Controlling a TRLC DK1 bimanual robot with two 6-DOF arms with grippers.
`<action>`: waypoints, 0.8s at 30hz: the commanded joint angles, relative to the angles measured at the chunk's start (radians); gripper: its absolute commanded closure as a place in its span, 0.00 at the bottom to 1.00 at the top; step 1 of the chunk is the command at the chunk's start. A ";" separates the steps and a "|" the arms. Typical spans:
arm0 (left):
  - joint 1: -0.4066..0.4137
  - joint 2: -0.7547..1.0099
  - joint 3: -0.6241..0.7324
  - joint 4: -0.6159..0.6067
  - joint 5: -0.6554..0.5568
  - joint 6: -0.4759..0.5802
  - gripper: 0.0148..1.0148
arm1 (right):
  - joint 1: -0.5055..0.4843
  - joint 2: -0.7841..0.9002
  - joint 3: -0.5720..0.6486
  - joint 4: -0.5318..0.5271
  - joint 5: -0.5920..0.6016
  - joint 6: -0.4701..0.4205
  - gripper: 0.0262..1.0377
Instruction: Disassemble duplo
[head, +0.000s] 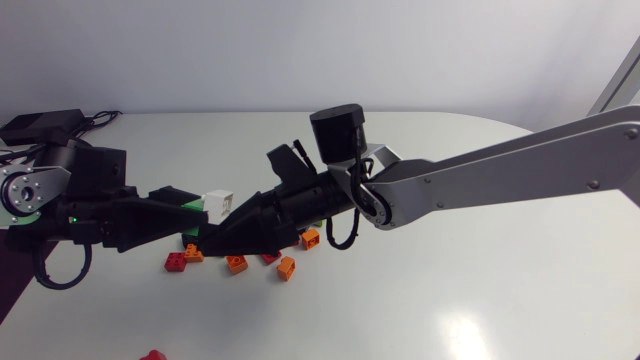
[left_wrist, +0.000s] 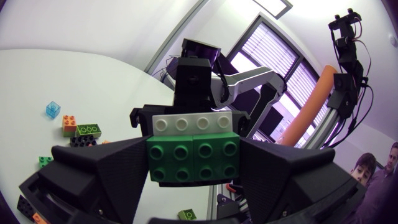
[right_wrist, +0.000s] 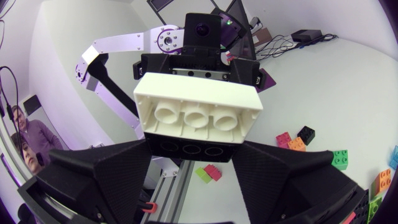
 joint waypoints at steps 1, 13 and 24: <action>0.017 -0.023 -0.023 -0.027 0.049 -0.014 0.68 | -0.026 0.000 0.005 -0.031 0.011 -0.074 0.67; 0.066 -0.091 -0.029 -0.033 0.049 -0.014 0.68 | -0.087 -0.015 -0.002 -0.051 0.000 -0.101 0.66; 0.071 -0.080 -0.026 -0.030 0.046 -0.008 0.68 | -0.079 0.176 0.265 -0.570 0.526 -0.365 0.66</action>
